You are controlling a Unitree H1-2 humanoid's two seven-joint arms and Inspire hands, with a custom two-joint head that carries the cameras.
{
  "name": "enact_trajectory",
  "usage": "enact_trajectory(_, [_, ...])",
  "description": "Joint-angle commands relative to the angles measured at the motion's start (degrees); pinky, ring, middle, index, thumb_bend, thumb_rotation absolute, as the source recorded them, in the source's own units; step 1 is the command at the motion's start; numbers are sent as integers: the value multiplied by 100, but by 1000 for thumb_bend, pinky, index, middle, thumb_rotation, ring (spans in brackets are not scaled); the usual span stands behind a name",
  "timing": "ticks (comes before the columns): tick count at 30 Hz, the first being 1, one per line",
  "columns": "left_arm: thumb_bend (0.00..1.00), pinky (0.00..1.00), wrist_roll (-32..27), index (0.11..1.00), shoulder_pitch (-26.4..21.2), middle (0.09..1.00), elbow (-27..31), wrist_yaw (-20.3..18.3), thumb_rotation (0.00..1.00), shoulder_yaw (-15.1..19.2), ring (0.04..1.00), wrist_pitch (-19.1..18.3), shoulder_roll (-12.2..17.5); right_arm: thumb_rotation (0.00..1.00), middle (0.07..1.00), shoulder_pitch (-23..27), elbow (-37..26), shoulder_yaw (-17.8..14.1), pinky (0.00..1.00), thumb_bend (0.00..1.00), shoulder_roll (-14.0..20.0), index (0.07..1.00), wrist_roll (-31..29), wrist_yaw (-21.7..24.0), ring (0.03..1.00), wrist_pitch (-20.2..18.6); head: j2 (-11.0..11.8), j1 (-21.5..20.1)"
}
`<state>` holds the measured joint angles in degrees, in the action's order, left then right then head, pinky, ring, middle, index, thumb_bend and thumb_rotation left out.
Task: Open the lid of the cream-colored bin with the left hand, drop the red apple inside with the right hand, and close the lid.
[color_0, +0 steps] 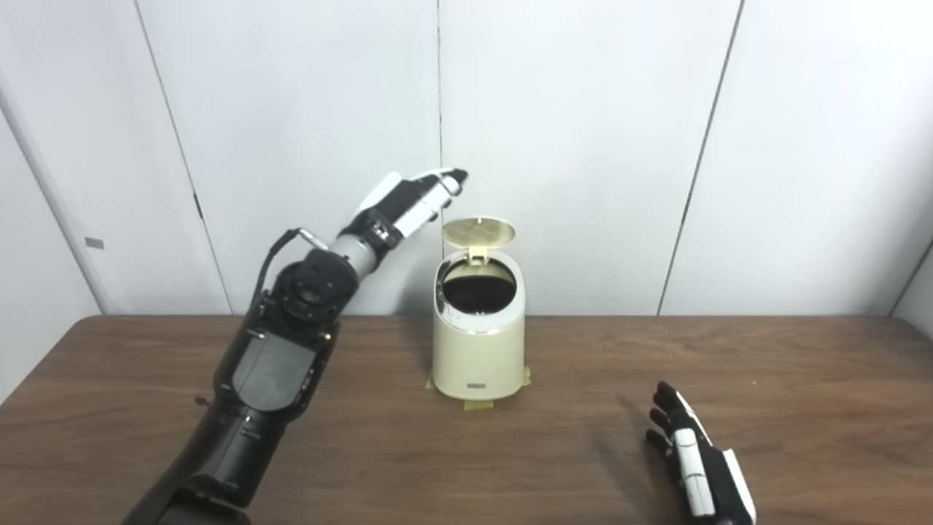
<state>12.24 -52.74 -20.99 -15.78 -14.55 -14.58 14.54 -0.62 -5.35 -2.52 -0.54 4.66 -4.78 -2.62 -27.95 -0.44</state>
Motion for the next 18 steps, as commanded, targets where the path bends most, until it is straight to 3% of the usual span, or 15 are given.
enact_trajectory(1, [454, 888, 274, 869, -500, 864, 92, -1, 959, -98, 878, 263, 105, 1000, 925, -2, -72, 46, 815, 519, 32, 919, 159, -55, 904, 184, -8, 1])
enact_trajectory(7, [496, 851, 903, 836, -544, 844, 303, -296, 995, -545, 862, 300, 283, 1000, 916, -31, -56, 77, 778, 522, 58, 918, 267, -57, 889, 155, -33, 3])
enact_trajectory(13, [528, 778, 1051, 829, -513, 798, 413, -666, 995, -690, 805, 464, 420, 1000, 912, -3, -61, 88, 778, 524, 64, 920, 274, -36, 888, 126, -59, 20])
enact_trajectory(18, [514, 764, 1474, 837, -450, 797, 900, -1165, 1000, -940, 802, 220, 705, 1000, 910, -4, -100, 111, 781, 519, 36, 924, 284, -36, 887, 28, -92, 29])
